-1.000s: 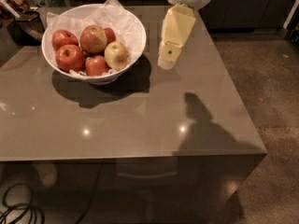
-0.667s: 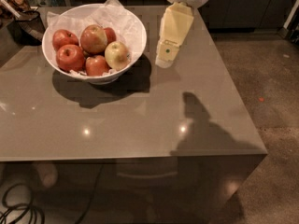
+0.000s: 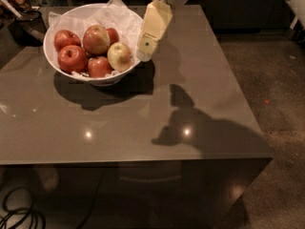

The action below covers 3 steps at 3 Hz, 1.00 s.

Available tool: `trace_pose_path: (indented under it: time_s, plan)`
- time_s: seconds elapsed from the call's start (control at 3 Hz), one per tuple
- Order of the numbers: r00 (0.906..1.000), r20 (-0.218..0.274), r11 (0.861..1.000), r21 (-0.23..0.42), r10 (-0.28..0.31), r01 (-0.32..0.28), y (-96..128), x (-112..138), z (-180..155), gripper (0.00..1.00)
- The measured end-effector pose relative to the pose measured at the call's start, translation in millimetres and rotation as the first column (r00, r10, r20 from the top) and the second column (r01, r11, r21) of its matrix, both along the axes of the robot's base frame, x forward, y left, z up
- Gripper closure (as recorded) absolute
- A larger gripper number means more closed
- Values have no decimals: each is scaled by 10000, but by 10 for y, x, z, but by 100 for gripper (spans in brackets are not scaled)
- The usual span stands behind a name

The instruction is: Pick apple from white bowl

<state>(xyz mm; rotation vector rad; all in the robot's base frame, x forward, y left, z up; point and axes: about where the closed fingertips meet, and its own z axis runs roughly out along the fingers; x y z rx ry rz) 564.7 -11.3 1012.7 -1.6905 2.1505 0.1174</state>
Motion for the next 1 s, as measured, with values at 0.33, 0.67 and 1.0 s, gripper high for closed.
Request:
trace_pose_path:
  time_s: [0.33, 0.67, 1.0]
  plan:
    - [9995, -305, 9997, 243, 8, 0, 137, 108, -33, 8]
    - [9989, -438, 9993, 341, 160, -145, 263, 176, -44, 9]
    - [9975, -486, 9982, 346, 508, -492, 412, 243, -53, 8]
